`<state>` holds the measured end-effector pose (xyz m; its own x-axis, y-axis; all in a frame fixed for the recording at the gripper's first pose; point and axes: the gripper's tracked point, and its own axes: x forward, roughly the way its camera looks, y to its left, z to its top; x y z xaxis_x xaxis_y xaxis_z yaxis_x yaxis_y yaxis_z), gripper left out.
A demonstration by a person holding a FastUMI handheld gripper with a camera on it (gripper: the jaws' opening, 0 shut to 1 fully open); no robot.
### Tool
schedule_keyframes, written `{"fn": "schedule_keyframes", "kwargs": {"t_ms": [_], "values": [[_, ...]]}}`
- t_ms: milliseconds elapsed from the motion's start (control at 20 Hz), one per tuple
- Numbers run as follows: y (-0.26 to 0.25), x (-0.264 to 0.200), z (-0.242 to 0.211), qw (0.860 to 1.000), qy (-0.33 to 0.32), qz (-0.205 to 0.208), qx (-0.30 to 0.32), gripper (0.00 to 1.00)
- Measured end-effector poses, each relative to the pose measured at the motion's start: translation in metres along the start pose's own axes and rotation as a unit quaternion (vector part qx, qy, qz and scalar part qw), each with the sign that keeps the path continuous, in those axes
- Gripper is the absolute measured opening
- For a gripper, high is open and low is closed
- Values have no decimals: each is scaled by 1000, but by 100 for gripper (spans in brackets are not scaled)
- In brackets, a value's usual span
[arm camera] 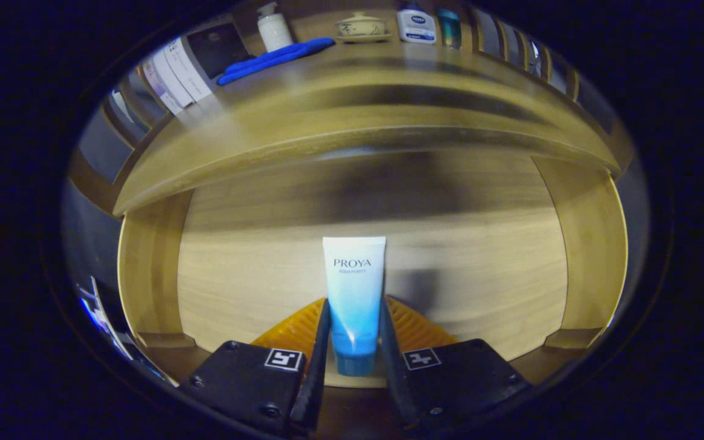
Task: Pull open the drawer, take out the items inside it, and place them on the countertop above the cabinet.
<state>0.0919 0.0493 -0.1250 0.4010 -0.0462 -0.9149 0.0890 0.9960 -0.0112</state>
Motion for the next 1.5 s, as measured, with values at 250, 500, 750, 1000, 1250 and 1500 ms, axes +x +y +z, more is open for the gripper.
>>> {"fn": "schedule_keyframes", "kwargs": {"t_ms": [250,500,750,1000,1250,1500], "values": [[17,-22,-3,999,-20,30,-13,46],[32,-61,8,995,-73,46,-47,46],[43,-97,22,992,-101,60,-54,46],[35,-121,64,991,-119,55,-36,46],[16,-111,132,990,-137,30,-20,46],[10,-92,176,989,-146,24,-19,45]]}}
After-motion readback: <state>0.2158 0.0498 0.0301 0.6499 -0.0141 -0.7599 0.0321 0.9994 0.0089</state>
